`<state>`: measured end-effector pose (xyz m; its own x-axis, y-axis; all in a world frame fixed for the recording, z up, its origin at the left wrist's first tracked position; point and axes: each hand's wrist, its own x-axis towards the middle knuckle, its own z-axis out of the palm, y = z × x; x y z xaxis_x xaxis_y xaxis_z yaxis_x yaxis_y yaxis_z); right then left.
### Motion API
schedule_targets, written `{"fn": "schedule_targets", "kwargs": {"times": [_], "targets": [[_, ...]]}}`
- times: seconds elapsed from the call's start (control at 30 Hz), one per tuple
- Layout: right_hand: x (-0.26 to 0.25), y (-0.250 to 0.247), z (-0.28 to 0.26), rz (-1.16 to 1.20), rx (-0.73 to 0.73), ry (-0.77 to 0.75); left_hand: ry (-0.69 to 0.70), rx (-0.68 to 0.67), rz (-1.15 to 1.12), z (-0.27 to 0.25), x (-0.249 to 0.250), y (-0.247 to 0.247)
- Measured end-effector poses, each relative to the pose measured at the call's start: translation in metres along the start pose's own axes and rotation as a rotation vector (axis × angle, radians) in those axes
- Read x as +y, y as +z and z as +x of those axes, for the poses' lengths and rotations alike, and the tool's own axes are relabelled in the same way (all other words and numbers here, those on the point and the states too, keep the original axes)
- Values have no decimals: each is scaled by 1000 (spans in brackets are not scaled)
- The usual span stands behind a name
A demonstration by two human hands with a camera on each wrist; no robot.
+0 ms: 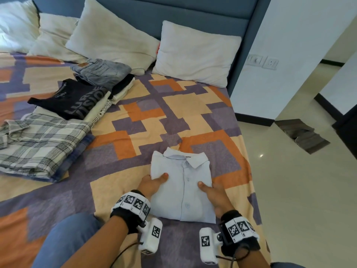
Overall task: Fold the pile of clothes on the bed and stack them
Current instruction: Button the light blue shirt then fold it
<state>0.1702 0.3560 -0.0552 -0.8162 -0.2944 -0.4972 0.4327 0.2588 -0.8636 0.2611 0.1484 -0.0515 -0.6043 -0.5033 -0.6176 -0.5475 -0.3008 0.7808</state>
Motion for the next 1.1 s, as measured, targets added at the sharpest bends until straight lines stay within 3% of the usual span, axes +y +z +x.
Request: {"fn": "schedule_targets", "kwargs": {"times": [0.13,0.3,0.37,0.47,0.67,0.77,0.9,1.0,1.1], "targets": [[-27,11,-19,70,-198,-92,52,-100,-183,-28,22,-20],[-89,66,-34,-4,-562,-273,248,-139,-359,-47,49,-96],[-119,108,-30,-98,-652,-329,398,-72,-363,-51,58,-141],[-168,183,-19,-232,-759,-432,464,-15,-500,-55,70,-206],[-248,353,15,-443,-792,-694,651,443,-779,-31,79,-303],[-251,421,48,-544,-680,-719,568,571,-898,-1,68,-327],[-198,465,91,-908,-664,-675,244,560,-940,38,31,-326],[-177,468,106,-882,-641,-596,212,542,-962,47,20,-322],[-185,474,107,-866,-579,-719,220,680,-936,39,18,-325]]}}
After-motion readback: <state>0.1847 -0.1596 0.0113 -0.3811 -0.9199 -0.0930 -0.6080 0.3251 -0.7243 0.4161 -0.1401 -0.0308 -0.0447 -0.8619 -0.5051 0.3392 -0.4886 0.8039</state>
